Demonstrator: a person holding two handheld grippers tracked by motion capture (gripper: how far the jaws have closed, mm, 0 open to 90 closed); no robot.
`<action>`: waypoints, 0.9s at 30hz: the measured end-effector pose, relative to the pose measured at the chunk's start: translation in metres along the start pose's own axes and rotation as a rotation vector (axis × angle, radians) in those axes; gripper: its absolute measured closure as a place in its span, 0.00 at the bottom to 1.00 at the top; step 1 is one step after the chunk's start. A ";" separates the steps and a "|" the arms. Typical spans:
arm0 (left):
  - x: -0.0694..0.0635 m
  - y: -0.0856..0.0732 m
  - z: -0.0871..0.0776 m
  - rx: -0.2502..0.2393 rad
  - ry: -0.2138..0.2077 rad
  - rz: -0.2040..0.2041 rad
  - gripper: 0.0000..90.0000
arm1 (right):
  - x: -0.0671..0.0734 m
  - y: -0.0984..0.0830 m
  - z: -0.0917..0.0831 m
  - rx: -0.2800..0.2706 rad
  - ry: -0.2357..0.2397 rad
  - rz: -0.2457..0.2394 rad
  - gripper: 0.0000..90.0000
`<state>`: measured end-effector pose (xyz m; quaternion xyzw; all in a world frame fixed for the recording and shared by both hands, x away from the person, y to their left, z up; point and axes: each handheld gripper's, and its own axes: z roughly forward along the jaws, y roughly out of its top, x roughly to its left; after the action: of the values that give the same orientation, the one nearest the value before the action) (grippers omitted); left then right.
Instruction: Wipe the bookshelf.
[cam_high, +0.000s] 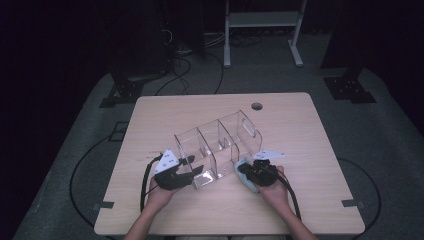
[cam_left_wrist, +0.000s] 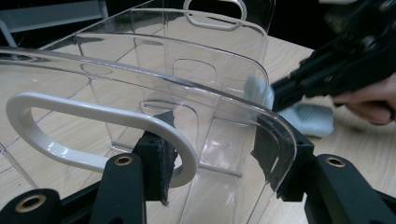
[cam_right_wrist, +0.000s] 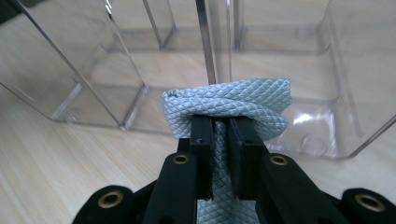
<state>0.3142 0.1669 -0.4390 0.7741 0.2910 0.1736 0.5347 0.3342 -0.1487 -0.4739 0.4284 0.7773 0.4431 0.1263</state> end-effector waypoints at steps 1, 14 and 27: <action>0.000 0.000 0.000 0.000 0.000 0.000 0.53 | 0.001 0.004 -0.005 -0.021 0.004 0.000 0.90; 0.000 0.000 0.000 -0.001 0.009 0.003 0.53 | 0.014 0.069 -0.033 -0.095 -0.011 -0.077 0.90; -0.001 0.000 0.001 -0.003 0.009 -0.004 0.53 | 0.007 0.026 -0.019 -0.060 -0.020 -0.038 0.90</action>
<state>0.3142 0.1660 -0.4393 0.7718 0.2948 0.1762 0.5351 0.3334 -0.1478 -0.4410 0.4140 0.7703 0.4595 0.1554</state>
